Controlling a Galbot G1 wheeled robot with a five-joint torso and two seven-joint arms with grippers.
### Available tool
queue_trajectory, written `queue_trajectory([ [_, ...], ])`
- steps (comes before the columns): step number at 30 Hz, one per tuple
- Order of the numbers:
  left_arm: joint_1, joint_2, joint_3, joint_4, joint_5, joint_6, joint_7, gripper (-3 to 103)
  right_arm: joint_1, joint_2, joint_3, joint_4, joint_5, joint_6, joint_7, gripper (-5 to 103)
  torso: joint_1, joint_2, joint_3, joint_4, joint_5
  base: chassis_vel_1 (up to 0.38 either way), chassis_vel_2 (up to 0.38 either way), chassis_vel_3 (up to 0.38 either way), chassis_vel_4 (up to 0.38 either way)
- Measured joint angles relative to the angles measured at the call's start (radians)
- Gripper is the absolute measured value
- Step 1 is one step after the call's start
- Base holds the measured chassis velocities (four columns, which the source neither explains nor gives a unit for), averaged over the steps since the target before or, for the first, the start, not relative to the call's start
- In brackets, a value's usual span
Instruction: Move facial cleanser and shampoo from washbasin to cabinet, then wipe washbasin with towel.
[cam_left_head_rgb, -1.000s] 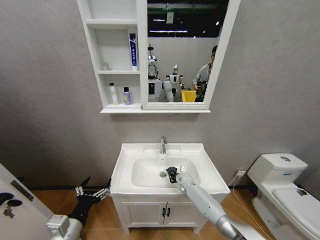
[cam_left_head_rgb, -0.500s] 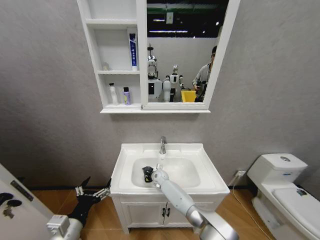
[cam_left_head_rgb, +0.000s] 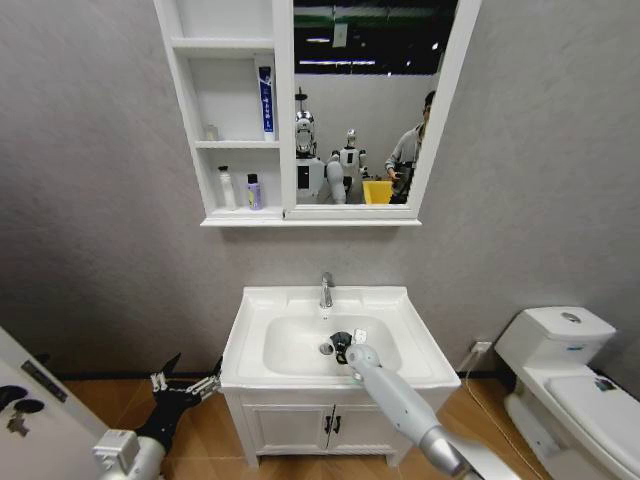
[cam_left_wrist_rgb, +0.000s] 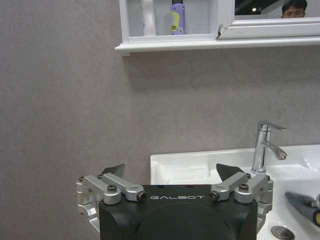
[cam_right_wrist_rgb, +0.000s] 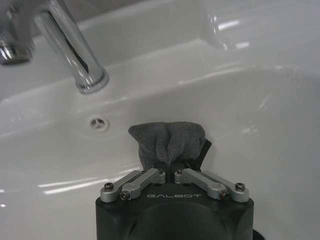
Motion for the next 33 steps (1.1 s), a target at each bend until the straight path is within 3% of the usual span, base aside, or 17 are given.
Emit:
queue_trajectory([
  [2, 0.000, 0.000, 0.000, 0.000, 0.000, 0.000, 0.000, 100, -0.014, -0.017, 0.018, 0.051, -0.010, 0.002, 0.003, 3, 0.000, 0.000, 0.000, 0.0001, 0.0000, 0.000, 0.000, 0.000, 0.000],
  [3, 0.000, 0.000, 0.000, 0.000, 0.000, 0.000, 0.000, 100, -0.045, -0.067, 0.054, 0.149, -0.023, 0.006, 0.004, 3, 0.000, 0.000, 0.000, 0.0001, 0.0001, 0.000, 0.000, 0.000, 0.000],
  [7, 0.000, 0.000, 0.000, 0.000, 0.000, 0.000, 0.000, 100, -0.077, -0.142, 0.093, 0.224, -0.033, 0.011, 0.001, 3, 0.000, 0.000, 0.000, -0.0005, -0.0002, 0.000, 0.000, 0.000, 0.000],
  [10, 0.000, 0.000, 0.000, 0.000, 0.000, 0.000, 0.000, 100, -0.116, -0.244, 0.160, 0.253, -0.092, 0.036, -0.065, 3, 0.000, 0.000, 0.000, -0.0009, 0.0002, 0.000, 0.000, 0.000, 0.000],
  [13, 0.000, 0.000, 0.000, 0.000, 0.000, 0.000, 0.000, 100, -0.132, -0.277, 0.199, 0.240, -0.116, 0.047, -0.118, 3, 0.000, 0.000, 0.000, -0.0006, 0.0000, 0.000, 0.000, 0.000, 0.000],
  [20, 0.000, 0.000, 0.000, 0.000, 0.000, 0.000, 0.000, 100, -0.122, -0.299, 0.223, 0.163, -0.149, 0.074, -0.217, 3, 0.000, 0.000, 0.000, -0.0001, 0.0001, 0.000, 0.000, 0.000, 0.000],
  [24, 0.000, 0.000, 0.000, 0.000, 0.000, 0.000, 0.000, 100, -0.121, -0.299, 0.224, 0.147, -0.175, 0.082, -0.234, 0, 0.000, 0.000, 0.000, -0.0002, 0.0000, 0.000, 0.000, 0.000, 0.000],
  [28, 0.000, 0.000, 0.000, 0.000, 0.000, 0.000, 0.000, 100, -0.105, -0.295, 0.220, 0.110, -0.213, 0.100, -0.254, 8, 0.000, 0.000, 0.000, -0.0005, -0.0002, 0.000, 0.000, 0.000, 0.000],
  [33, 0.000, 0.000, 0.000, 0.000, 0.000, 0.000, 0.000, 100, -0.031, -0.283, 0.181, -0.017, -0.262, 0.174, -0.323, 30, 0.000, 0.000, 0.000, -0.0002, -0.0004, 0.000, 0.000, 0.000, 0.000],
])
